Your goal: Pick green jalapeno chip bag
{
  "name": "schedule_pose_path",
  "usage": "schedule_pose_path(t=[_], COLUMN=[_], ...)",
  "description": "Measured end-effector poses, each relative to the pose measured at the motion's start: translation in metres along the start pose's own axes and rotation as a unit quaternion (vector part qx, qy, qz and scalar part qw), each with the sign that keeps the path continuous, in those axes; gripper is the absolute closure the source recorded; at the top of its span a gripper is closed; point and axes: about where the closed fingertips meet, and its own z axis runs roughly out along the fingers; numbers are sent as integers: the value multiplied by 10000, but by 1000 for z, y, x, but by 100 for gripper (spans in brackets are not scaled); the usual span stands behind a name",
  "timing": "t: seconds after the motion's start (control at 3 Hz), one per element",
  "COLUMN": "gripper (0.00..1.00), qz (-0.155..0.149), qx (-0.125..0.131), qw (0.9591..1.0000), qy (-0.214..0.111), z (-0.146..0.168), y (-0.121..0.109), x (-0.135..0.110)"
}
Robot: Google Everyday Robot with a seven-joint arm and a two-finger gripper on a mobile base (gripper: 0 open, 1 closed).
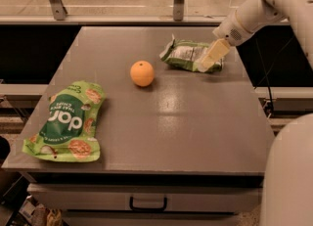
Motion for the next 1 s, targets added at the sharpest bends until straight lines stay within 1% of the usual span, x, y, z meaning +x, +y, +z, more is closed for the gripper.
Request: schedule_pose_path(t=[0.33, 1.0], gripper=[17, 62], qz=[79, 76], qx=[-282, -326], qw=[9995, 9994], qy=[-107, -96], z=[27, 34], y=[5, 6], x=[1, 1])
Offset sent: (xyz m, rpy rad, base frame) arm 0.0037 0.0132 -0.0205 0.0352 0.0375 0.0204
